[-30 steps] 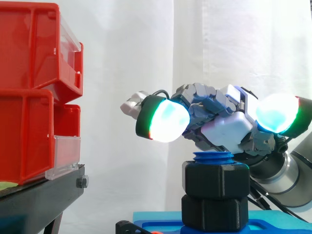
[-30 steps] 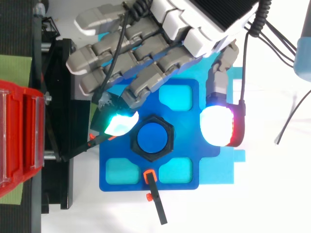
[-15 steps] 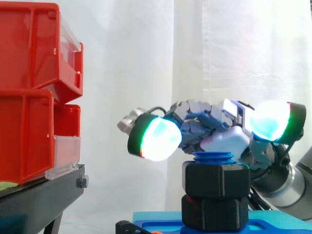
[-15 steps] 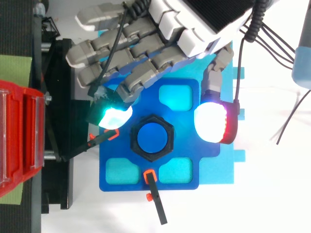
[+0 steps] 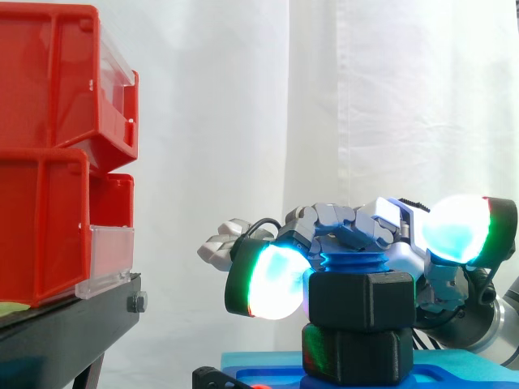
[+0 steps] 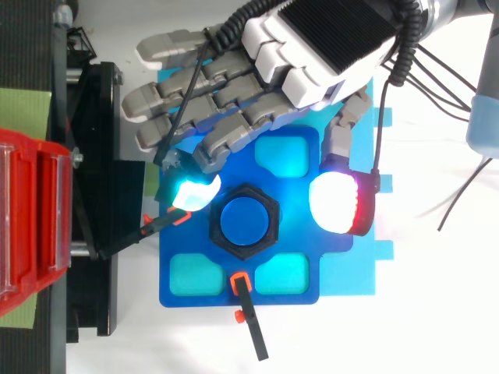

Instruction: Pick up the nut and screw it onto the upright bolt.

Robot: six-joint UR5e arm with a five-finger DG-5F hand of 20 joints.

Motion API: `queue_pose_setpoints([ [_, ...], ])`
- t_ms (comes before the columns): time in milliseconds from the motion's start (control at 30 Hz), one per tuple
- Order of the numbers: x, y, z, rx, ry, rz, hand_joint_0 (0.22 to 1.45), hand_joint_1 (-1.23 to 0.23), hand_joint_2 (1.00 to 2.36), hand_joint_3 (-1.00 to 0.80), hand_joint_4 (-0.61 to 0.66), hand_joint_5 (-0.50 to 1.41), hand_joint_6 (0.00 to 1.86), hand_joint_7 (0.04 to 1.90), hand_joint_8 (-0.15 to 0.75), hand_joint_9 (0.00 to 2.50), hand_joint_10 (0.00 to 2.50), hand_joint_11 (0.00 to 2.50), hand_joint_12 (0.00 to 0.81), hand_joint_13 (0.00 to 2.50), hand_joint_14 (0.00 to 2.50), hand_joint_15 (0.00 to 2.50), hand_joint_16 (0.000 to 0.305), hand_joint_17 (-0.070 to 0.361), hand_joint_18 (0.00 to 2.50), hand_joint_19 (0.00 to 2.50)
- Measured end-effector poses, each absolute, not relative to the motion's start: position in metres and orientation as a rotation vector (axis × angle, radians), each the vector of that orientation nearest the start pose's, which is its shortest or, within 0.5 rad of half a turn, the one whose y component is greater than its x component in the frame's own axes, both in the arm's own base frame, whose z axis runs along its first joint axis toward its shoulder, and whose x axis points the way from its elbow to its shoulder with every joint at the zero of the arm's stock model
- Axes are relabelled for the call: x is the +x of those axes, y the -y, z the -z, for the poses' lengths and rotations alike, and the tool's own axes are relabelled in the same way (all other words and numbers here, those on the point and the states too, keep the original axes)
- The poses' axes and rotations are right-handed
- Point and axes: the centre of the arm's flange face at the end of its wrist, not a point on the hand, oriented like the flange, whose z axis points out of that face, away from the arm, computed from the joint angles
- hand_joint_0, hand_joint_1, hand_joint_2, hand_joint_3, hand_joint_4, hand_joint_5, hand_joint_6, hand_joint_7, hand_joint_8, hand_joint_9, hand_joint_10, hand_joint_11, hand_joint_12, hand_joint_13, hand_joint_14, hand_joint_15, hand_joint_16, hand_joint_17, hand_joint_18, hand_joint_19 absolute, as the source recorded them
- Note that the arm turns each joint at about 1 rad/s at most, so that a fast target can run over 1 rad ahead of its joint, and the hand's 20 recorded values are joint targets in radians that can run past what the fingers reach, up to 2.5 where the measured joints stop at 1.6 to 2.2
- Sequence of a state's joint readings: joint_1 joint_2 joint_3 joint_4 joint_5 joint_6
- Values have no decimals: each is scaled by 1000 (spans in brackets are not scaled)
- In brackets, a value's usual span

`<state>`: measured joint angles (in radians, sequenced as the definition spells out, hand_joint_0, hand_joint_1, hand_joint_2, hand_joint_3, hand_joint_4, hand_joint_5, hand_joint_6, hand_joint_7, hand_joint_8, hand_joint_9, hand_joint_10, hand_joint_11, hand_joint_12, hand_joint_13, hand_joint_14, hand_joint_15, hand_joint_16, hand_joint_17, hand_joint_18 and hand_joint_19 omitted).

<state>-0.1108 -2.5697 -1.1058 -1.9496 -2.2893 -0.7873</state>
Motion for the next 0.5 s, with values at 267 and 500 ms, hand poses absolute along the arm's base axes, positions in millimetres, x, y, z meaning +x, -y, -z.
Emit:
queue_pose_setpoints([
  [267, 803, 157, -159, -232, -1117, -929, 433, -87, 1000, -500, 270, -138, 504, 1066, 261, 401, 0, 0, 334, 101, 0, 0, 42, 94, 0, 0],
  [500, 802, 157, -159, -234, -1116, -930, 442, -115, 1000, -500, 256, -117, 503, 1155, 270, 464, 0, 0, 325, 161, 0, 0, 40, 90, 0, 0],
])
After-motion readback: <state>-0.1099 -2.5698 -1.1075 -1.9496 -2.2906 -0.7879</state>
